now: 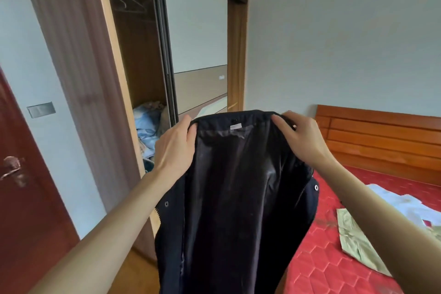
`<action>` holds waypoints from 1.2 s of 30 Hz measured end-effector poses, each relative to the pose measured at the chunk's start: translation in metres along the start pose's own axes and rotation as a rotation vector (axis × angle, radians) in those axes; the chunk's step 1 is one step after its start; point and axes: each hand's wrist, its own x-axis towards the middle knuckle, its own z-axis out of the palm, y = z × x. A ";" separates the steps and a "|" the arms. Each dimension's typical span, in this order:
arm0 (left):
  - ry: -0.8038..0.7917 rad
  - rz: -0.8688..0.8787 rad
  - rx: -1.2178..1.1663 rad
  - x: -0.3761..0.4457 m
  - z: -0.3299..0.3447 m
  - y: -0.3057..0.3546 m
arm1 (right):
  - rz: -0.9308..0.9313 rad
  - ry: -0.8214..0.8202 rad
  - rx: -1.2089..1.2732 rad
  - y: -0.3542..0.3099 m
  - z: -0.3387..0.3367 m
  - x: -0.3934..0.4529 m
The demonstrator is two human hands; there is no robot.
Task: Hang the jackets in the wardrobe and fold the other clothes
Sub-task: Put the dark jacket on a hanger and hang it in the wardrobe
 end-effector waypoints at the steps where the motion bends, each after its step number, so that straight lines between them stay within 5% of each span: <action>1: 0.012 -0.001 0.007 0.004 0.002 -0.014 | 0.003 -0.006 0.012 0.000 0.015 0.006; 17: -0.088 0.107 -0.104 0.140 0.069 -0.192 | -0.096 -0.048 -0.025 0.062 0.177 0.159; 23: -0.025 0.070 0.083 0.187 0.098 -0.221 | -0.133 -0.038 -0.083 0.093 0.226 0.220; 36: -0.037 0.057 0.032 0.292 0.183 -0.282 | -0.126 -0.045 -0.063 0.156 0.318 0.349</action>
